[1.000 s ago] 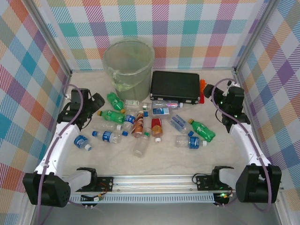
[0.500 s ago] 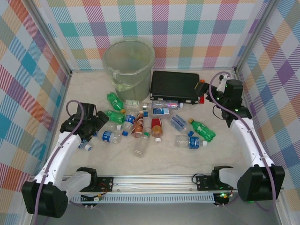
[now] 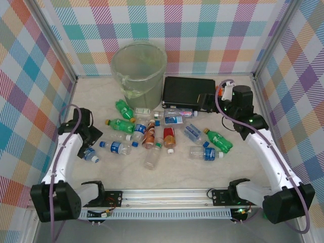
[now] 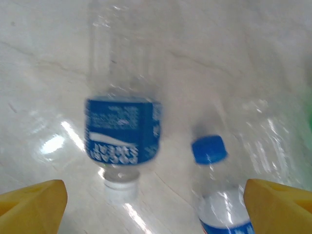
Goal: Put the plastic bottles in the bin
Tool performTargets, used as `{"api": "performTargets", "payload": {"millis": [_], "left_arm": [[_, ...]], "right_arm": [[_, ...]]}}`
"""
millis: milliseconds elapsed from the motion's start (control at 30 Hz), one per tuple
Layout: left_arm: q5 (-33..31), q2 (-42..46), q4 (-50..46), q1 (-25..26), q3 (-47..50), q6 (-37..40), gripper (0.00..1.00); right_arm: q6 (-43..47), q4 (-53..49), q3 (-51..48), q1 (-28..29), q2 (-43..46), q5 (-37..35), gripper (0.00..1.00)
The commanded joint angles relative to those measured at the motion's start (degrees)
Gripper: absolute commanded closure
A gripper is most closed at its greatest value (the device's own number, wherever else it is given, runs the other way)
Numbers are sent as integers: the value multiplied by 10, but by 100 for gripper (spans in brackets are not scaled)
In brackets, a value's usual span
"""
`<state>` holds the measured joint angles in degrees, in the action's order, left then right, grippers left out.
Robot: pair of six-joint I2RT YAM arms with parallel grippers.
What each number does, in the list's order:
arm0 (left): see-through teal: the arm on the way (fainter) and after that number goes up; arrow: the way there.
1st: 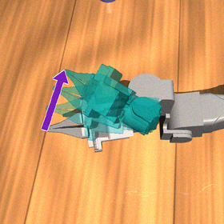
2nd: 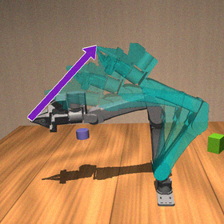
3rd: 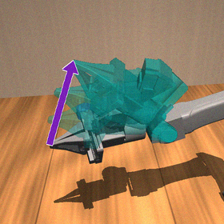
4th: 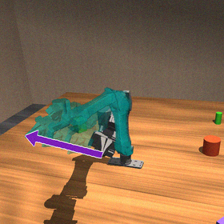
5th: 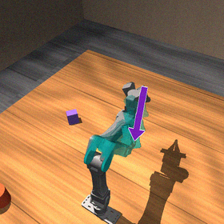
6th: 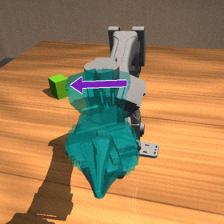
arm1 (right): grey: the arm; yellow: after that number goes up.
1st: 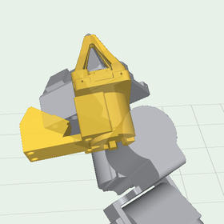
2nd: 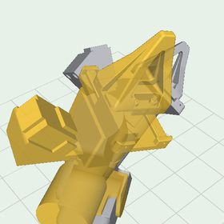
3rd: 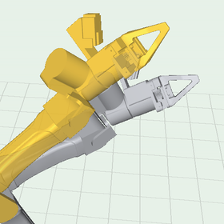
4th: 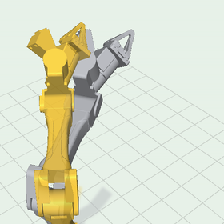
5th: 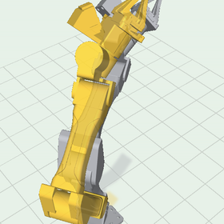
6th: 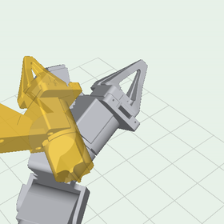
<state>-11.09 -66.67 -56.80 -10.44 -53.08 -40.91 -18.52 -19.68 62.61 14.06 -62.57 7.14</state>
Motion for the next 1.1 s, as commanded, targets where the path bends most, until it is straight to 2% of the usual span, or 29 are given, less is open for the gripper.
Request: {"api": "performTargets", "payload": {"millis": [0,200,333,700,800,900,1033,1067], "left_arm": [[7,-17,7,-56,-4,55,8],[45,-104,66,-130,-13,89,8],[53,-175,79,-137,-36,107,8],[56,-268,133,-154,-23,126,10],[69,-285,146,-163,-22,127,18],[68,-293,146,-163,-23,130,23],[69,-285,149,-164,-22,132,40],[72,-282,147,-163,-23,132,41]], "right_arm": [[17,-22,17,8,19,-1,1],[22,-20,15,13,17,24,1],[30,-30,29,21,5,26,1],[29,-35,45,31,-13,30,1],[30,-37,48,36,-17,30,1],[27,-35,49,40,-21,28,1],[23,-30,50,46,-28,21,1],[21,-30,51,48,-31,20,1]]}}
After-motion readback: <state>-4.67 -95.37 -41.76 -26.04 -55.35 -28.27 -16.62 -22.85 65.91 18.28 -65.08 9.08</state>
